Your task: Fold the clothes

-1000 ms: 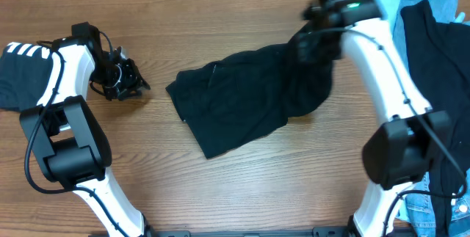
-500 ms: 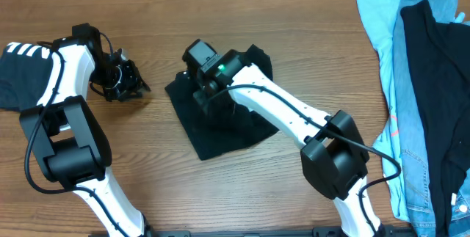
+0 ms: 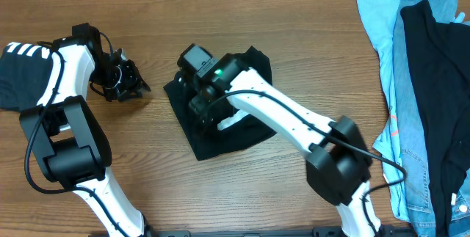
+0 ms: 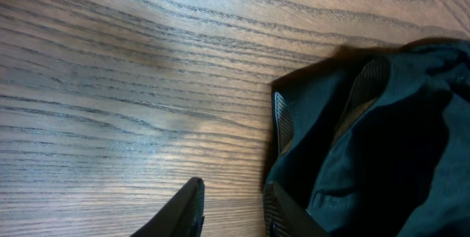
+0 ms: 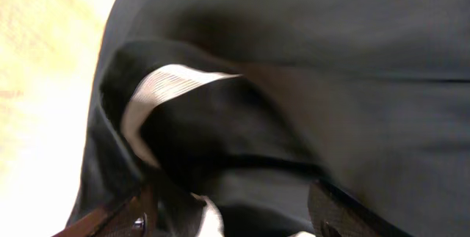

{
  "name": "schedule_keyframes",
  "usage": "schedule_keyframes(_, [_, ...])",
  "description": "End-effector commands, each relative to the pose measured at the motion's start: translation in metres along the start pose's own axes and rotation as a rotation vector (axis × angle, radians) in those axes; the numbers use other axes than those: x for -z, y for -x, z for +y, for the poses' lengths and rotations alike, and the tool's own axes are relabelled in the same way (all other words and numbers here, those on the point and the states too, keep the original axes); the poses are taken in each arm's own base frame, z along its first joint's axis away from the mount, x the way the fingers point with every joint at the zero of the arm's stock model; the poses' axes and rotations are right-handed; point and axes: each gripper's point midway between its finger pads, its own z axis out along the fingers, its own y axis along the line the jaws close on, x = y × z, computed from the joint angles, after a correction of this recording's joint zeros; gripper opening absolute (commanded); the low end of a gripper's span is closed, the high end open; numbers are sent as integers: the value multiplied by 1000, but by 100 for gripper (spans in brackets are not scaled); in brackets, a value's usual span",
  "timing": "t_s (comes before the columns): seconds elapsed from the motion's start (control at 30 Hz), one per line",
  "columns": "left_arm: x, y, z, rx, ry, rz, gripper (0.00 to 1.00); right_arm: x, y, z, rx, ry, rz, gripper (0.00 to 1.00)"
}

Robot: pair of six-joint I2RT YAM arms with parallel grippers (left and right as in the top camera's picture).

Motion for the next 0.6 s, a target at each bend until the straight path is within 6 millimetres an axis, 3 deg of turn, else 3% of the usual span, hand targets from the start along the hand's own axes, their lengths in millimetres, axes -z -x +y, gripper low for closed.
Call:
schedule_keyframes(0.0, [1,6,2,-14,-4,-11,32,109,24,-85,-242,-248,-267,76])
schedule_keyframes(0.03, [1,6,3,-14,1,-11,32,113,17,-105,-286,-256,-257,78])
schedule_keyframes(0.1, [1,7,6,-14,17,-14,32,102,-3,-128,-349,-214,-173,77])
schedule_keyframes(0.23, [1,6,6,-13,19,-13,33,63,-51,-147,-422,-170,12,77])
schedule_keyframes(0.33, [1,7,6,-13,20,-15,34,37,-84,-139,-416,-157,128,77])
schedule_keyframes(0.4, [1,7,7,-13,21,-15,34,30,-95,-129,-414,-112,175,76])
schedule_keyframes(0.5, [2,8,7,-15,20,-20,35,32,-107,-111,-373,-18,236,76])
schedule_keyframes(0.57, [2,10,6,-18,19,-26,35,29,-94,-112,-369,-14,185,77])
